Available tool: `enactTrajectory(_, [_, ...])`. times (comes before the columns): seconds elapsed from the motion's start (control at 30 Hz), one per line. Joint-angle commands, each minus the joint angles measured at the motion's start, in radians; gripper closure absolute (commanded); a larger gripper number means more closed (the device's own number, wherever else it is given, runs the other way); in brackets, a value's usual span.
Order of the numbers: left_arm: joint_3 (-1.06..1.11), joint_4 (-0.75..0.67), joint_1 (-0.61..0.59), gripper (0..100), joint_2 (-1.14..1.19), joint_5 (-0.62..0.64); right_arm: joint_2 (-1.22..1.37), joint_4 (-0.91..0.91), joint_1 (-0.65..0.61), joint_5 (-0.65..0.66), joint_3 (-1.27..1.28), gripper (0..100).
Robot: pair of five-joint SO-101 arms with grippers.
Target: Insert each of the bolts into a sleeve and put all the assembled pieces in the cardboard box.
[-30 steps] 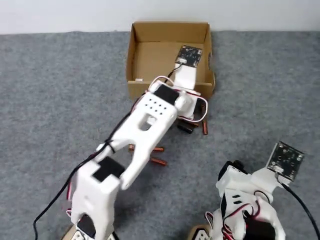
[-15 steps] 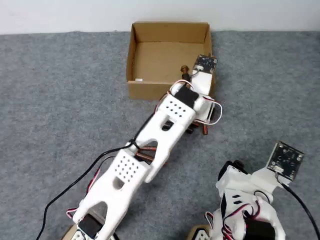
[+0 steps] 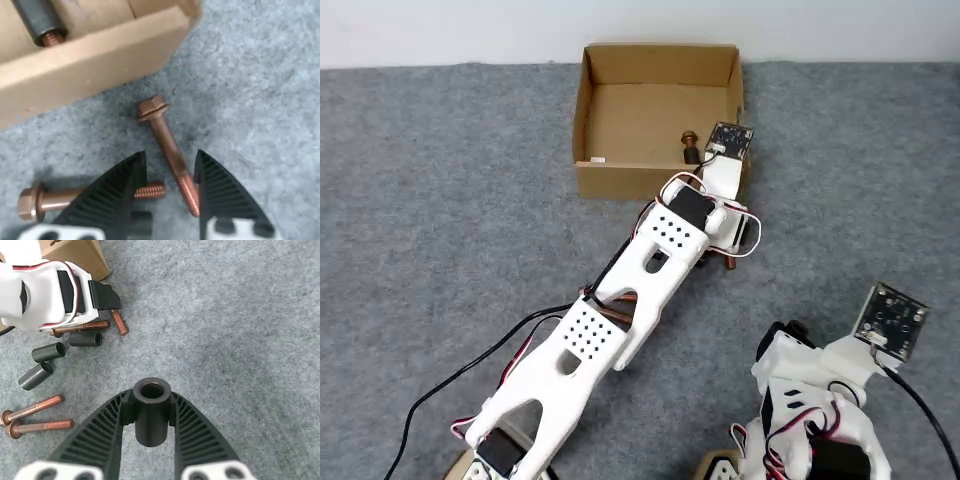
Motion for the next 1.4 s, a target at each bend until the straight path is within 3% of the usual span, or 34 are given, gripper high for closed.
enactTrajectory(0.0, [-0.042,0.012,0.003,84,-0.018,0.006,-0.001,-0.022,0.005,0.009,-0.005,99.1])
enactTrajectory(0.27, [-0.042,0.098,0.0,97,-0.018,0.003,-0.001,-0.022,0.005,0.009,-0.005,99.1])
enactTrajectory(0.5, [-0.041,0.273,0.003,97,-0.011,0.005,-0.001,-0.022,0.005,0.009,-0.005,99.1])
enactTrajectory(0.93, [-0.008,0.27,0.032,99,-0.106,0.009,-0.001,-0.021,0.005,0.009,-0.005,99.1])
enactTrajectory(1.03, [-0.008,0.27,0.017,93,-0.164,0.086,-0.001,-0.021,0.005,0.009,-0.005,99.1])
enactTrajectory(1.2, [-0.002,0.27,-0.009,66,-0.18,0.121,-0.001,-0.021,0.005,0.009,-0.005,99.1])
enactTrajectory(1.37, [0.047,0.206,-0.014,66,-0.138,0.149,-0.001,-0.021,0.005,0.009,-0.005,99.1])
